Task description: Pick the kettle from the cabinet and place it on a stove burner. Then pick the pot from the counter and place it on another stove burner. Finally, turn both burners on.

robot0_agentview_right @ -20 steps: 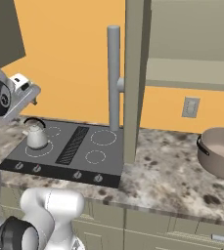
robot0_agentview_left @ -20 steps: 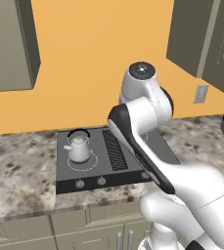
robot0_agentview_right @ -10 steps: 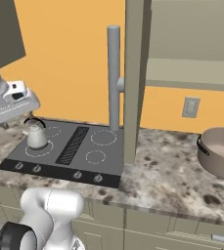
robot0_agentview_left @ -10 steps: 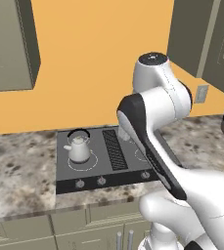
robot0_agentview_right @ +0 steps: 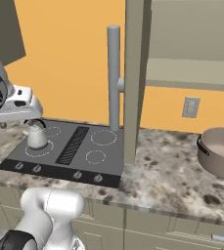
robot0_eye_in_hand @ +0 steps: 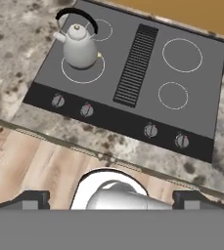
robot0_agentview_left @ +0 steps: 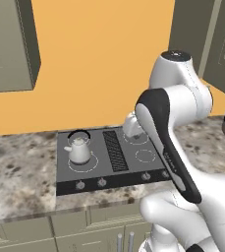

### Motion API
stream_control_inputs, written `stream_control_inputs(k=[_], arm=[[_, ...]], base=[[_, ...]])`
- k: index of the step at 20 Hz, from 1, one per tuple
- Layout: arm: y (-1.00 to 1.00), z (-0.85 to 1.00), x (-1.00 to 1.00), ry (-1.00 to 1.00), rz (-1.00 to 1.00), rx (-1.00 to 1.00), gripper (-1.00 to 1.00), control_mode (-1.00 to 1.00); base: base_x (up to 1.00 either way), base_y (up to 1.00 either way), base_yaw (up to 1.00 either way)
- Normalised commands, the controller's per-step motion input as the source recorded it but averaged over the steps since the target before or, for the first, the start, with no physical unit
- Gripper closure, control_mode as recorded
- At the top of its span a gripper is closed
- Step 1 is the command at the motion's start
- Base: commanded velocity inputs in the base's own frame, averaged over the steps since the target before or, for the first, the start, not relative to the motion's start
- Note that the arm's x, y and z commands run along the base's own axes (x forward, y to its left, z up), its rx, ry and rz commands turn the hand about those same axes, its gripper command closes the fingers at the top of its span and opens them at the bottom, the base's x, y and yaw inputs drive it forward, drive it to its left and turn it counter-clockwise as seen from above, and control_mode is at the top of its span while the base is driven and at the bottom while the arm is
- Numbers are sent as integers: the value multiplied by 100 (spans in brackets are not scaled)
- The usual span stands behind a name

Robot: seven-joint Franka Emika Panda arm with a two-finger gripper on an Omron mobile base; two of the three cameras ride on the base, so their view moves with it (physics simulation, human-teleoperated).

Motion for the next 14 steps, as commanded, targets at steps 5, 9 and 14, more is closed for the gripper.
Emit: stream_control_inputs(k=[5, 9, 14], arm=[[0, 0, -5, 0, -6, 0, -100, 100], [0, 0, 0, 0, 0, 0, -100, 100], [0, 0, 0, 0, 0, 0, -100, 100]], base=[[-47, -10, -9], [-100, -56, -16], [-77, -97, -13]])
